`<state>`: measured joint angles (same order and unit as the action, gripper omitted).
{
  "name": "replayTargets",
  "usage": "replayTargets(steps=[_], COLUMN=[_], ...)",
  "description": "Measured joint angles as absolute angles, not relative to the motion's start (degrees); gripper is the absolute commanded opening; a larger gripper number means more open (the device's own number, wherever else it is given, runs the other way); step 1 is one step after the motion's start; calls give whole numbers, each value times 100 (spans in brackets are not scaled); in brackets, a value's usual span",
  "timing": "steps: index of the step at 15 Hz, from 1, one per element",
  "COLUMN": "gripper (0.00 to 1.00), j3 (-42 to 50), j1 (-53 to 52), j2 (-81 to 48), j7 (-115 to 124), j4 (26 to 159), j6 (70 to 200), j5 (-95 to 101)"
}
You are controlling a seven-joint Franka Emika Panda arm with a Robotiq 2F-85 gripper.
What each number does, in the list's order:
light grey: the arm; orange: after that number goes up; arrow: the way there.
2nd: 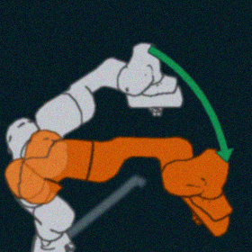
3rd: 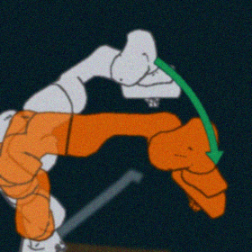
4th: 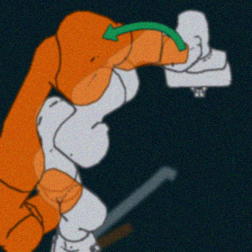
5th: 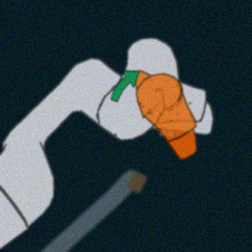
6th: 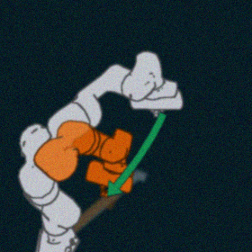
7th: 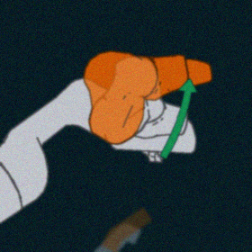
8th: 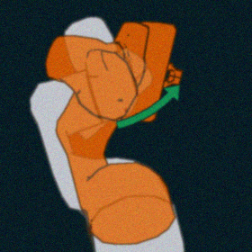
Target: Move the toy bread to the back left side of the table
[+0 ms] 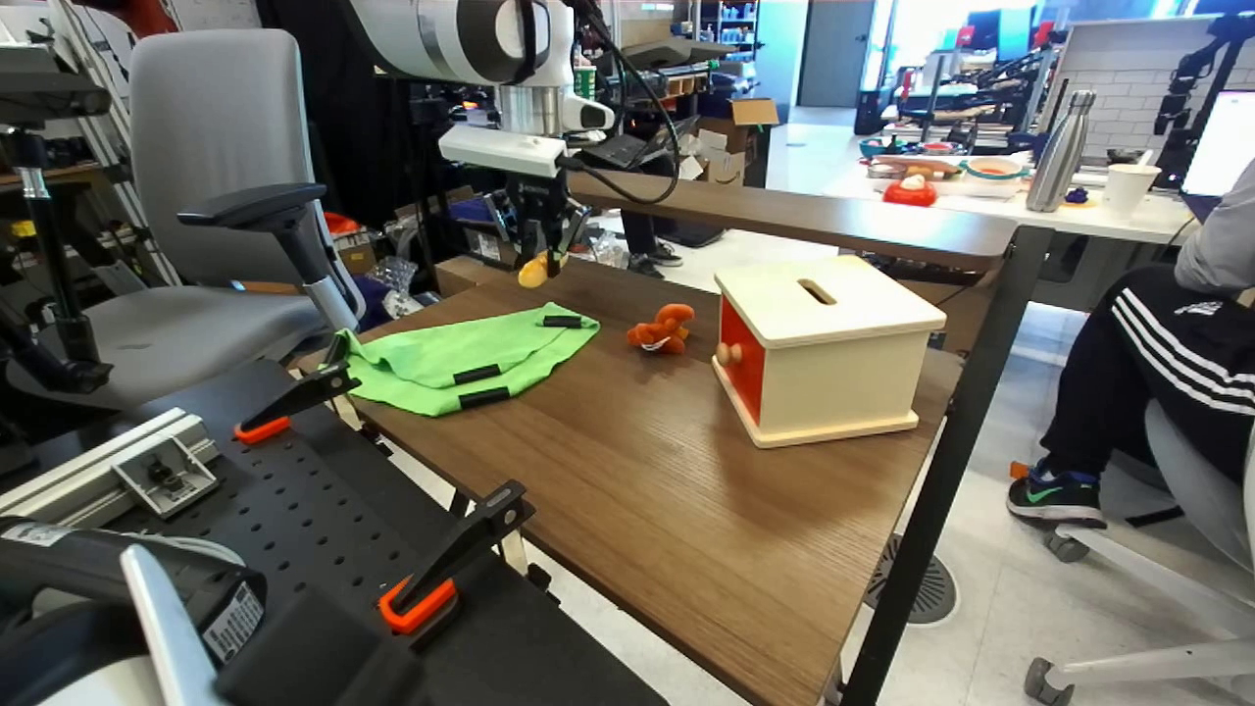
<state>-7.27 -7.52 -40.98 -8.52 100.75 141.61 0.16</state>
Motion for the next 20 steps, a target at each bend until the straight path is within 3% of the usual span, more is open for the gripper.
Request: replayTargets(steps=[6, 7, 9, 13, 14, 20], gripper=[11, 61, 67, 96, 100, 100], j3=[-607, -599, -586, -557, -557, -559], j1=[-908, -920, -935, -958, -966, -972], j2=[-5092, -5181, -5338, -5556, -5559, -5136], j7=[-688, -677, -647, -562, -538, -321], j4=[8993, 8815, 8523, 8204, 8192, 8539], j6=[14155, 14113, 14015, 13897, 13882, 13854], j5=[306, 323, 332, 342, 342, 336])
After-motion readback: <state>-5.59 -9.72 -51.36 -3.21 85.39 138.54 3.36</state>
